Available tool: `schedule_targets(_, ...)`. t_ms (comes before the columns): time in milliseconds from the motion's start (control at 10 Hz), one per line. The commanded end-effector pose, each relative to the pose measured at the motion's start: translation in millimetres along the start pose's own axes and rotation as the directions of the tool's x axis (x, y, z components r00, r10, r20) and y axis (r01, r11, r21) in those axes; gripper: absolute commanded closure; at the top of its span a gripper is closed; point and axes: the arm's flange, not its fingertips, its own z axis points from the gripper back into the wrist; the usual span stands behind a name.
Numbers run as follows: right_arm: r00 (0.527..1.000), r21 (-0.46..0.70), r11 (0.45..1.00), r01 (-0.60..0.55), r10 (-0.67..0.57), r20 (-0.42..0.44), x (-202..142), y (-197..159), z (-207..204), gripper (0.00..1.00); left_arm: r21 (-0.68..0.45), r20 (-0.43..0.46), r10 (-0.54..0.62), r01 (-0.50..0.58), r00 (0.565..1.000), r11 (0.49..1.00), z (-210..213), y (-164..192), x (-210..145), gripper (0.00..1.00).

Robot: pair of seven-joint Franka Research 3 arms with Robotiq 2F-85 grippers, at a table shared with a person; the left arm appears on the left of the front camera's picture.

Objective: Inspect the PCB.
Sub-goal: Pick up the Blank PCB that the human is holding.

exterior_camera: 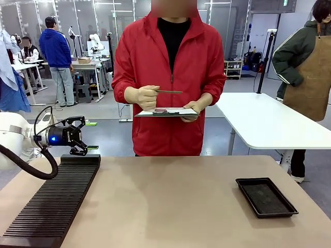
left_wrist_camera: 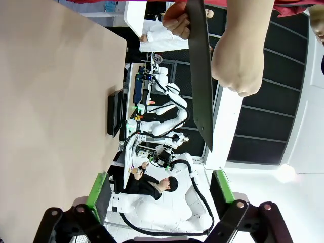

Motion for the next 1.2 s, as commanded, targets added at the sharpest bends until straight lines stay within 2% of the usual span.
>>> schedule_targets(0, 1.0, 0.006, 1.0, -0.007, 0.007, 0.005, -0.2, 1.6, 0.5, 0.0, -0.008, 0.004, 0.002, -0.002, 1.0, 1.0, -0.9, -0.8, 0.4, 0.0)
schedule_targets(700, 1.0, 0.006, 1.0, -0.007, 0.007, 0.005, -0.2, 1.6, 0.5, 0.0, 0.0, 0.0, 0.0, 0.0, 1.0, 1.0, 0.0, 0.0, 0.0, 0.0)
schedule_targets(800, 1.0, 0.006, 1.0, -0.007, 0.007, 0.005, -0.2, 1.6, 0.5, 0.0, 0.039, -0.027, -0.084, 0.085, 0.996, 0.996, 8.0, -14.0, -17.3, 0.0)
schedule_targets(1100, 1.0, 0.006, 1.0, -0.007, 0.007, 0.005, -0.2, 1.6, 0.5, 0.0, 0.025, -0.091, -0.188, 0.191, 0.978, 0.981, 65.5, -37.8, -93.2, 0.0)
